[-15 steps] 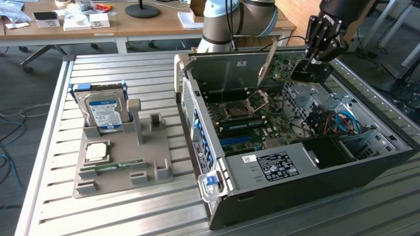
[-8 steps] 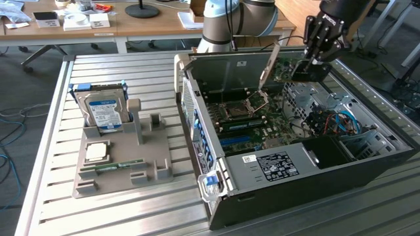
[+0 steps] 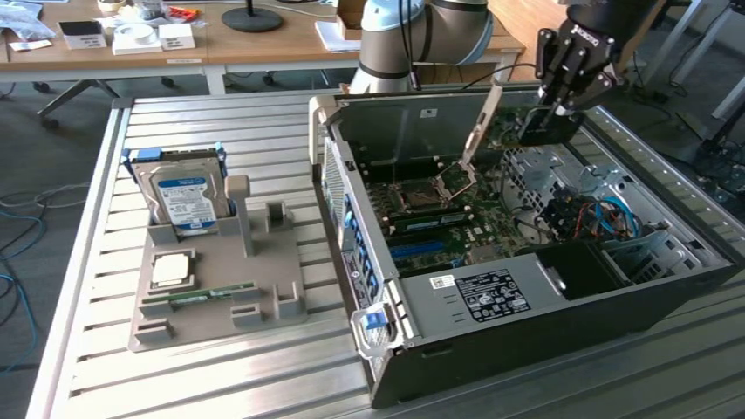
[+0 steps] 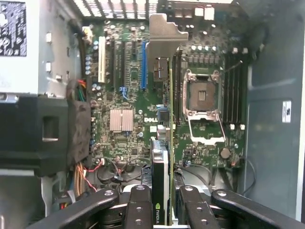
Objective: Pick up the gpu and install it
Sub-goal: 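Insert the gpu into the slot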
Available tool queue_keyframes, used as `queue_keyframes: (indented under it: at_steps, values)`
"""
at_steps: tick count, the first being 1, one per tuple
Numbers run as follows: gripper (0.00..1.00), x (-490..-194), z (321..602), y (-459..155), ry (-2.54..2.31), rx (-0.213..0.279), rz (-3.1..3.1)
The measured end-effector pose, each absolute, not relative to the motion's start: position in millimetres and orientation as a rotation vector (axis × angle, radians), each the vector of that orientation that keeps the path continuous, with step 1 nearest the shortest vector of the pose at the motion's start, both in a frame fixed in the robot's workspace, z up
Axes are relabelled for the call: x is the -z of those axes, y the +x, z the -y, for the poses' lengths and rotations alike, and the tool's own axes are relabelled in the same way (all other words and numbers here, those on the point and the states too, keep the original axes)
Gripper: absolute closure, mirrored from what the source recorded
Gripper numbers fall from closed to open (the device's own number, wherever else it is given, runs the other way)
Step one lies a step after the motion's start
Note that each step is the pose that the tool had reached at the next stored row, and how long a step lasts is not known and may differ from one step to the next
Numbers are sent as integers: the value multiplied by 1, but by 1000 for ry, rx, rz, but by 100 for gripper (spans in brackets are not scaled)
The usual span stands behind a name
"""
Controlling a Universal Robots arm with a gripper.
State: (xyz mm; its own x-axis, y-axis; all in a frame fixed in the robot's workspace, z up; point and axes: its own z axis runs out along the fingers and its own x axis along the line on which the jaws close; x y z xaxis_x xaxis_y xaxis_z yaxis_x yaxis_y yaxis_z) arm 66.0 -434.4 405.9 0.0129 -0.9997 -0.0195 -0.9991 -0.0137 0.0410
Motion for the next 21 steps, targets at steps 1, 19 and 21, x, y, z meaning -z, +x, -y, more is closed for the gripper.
queue_keyframes:
  at_steps: [1,19,21]
  values:
    - [73,-406,434,66,2240,67,2179]
    - [73,-397,434,48,2234,46,2205]
    - [73,-395,434,45,2232,39,2213]
